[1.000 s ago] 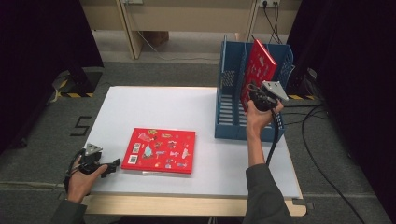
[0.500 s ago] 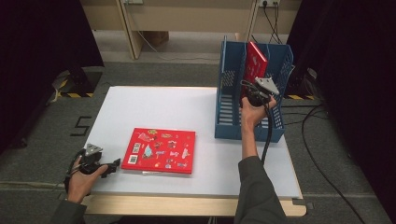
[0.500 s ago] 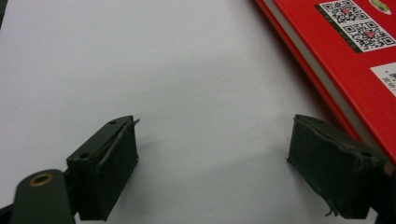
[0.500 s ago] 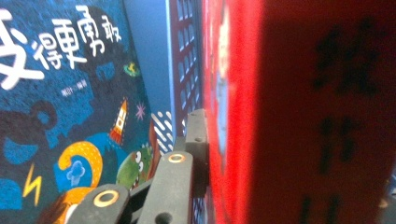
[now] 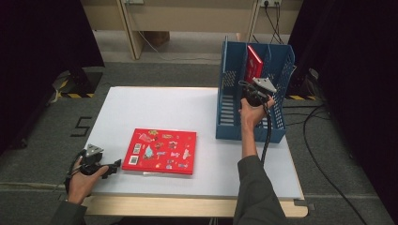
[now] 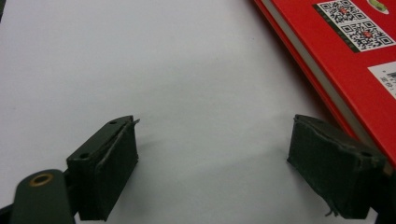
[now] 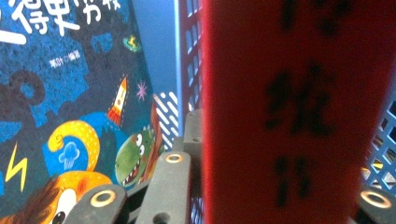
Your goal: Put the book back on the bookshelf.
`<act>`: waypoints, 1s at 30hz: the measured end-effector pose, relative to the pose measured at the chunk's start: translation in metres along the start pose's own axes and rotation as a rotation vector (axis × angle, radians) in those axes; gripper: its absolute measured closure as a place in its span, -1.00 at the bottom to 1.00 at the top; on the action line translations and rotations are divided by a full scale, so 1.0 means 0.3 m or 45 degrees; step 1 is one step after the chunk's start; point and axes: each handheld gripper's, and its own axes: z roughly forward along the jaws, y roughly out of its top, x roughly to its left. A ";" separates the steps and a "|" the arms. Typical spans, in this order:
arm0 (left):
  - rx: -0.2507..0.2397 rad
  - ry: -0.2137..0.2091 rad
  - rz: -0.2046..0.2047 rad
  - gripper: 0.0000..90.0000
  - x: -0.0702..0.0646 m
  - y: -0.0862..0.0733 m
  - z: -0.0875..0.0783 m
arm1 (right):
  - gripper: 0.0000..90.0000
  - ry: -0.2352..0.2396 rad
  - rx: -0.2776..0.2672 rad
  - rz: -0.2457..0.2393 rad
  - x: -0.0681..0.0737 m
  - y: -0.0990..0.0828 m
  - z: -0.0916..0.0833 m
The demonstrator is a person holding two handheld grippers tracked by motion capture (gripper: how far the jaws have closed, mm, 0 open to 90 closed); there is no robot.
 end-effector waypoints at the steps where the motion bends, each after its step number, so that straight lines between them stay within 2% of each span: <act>1: 0.000 0.000 0.000 -0.68 0.000 0.000 0.000 | 0.73 0.001 0.011 -0.003 -0.001 -0.001 0.002; 2: 0.000 0.000 0.000 -0.68 0.000 0.000 0.000 | 0.73 0.001 0.011 -0.003 -0.001 -0.001 0.002; 4: -0.002 -0.001 -0.004 -0.68 -0.001 0.000 0.001 | 0.66 0.020 0.006 0.035 0.000 0.006 -0.004; 7: -0.001 -0.001 -0.005 -0.68 -0.002 0.001 0.001 | 0.67 0.018 0.022 -0.037 0.012 0.027 -0.013; 9: -0.001 0.000 -0.001 -0.68 -0.002 0.000 0.000 | 0.67 0.007 0.047 -0.060 0.019 0.032 -0.015; 10: 0.000 0.000 0.000 -0.68 -0.002 0.000 0.000 | 0.65 0.009 0.052 -0.038 0.020 0.033 -0.018; 13: 0.000 -0.002 0.000 -0.68 -0.003 0.001 0.001 | 0.62 0.014 0.050 -0.043 0.024 0.031 -0.025; 16: -0.002 -0.001 -0.002 -0.68 -0.004 0.001 0.001 | 0.56 0.026 0.068 -0.006 0.027 0.026 -0.039; 30: 0.001 0.001 0.002 -0.68 -0.005 0.001 0.001 | 0.36 0.132 0.070 0.001 0.017 -0.032 -0.114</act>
